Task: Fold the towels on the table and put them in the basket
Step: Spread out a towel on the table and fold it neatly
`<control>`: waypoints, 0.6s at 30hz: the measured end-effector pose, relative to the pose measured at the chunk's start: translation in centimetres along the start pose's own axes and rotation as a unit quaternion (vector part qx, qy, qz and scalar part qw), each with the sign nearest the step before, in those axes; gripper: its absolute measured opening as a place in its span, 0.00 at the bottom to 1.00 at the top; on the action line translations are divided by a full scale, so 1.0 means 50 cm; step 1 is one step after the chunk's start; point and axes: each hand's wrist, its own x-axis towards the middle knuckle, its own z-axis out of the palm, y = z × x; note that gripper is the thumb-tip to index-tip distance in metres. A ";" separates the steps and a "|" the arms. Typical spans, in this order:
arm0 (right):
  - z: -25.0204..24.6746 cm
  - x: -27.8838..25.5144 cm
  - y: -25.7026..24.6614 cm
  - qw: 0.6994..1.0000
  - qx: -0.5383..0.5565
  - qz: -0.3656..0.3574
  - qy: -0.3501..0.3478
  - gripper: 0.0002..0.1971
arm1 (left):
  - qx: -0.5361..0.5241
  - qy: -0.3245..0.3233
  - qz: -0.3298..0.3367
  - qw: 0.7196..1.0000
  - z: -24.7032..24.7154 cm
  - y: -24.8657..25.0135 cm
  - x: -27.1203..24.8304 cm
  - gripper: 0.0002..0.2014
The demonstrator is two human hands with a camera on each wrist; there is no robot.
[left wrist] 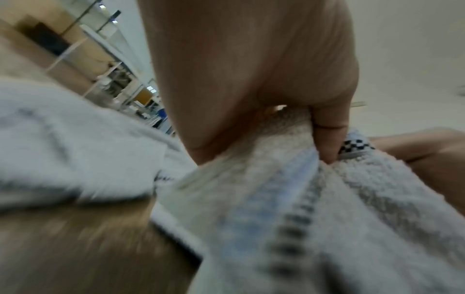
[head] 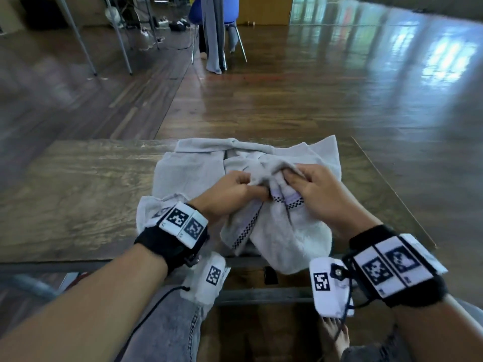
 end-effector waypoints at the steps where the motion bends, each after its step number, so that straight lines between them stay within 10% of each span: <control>1: -0.006 0.015 -0.012 1.000 0.003 -0.007 0.002 0.18 | 0.032 0.006 0.021 0.999 -0.020 0.020 0.017 0.04; 6: -0.049 0.216 -0.118 0.992 -0.016 -0.107 0.066 0.18 | 0.173 0.143 0.145 0.964 -0.156 0.159 0.141 0.05; 10: -0.109 0.398 -0.170 0.969 -0.187 -0.142 0.080 0.14 | 0.341 0.317 0.150 0.872 -0.305 0.239 0.246 0.11; 18: -0.141 0.478 -0.096 0.947 -0.311 -0.049 0.066 0.17 | 0.477 0.295 0.081 0.824 -0.398 0.139 0.288 0.07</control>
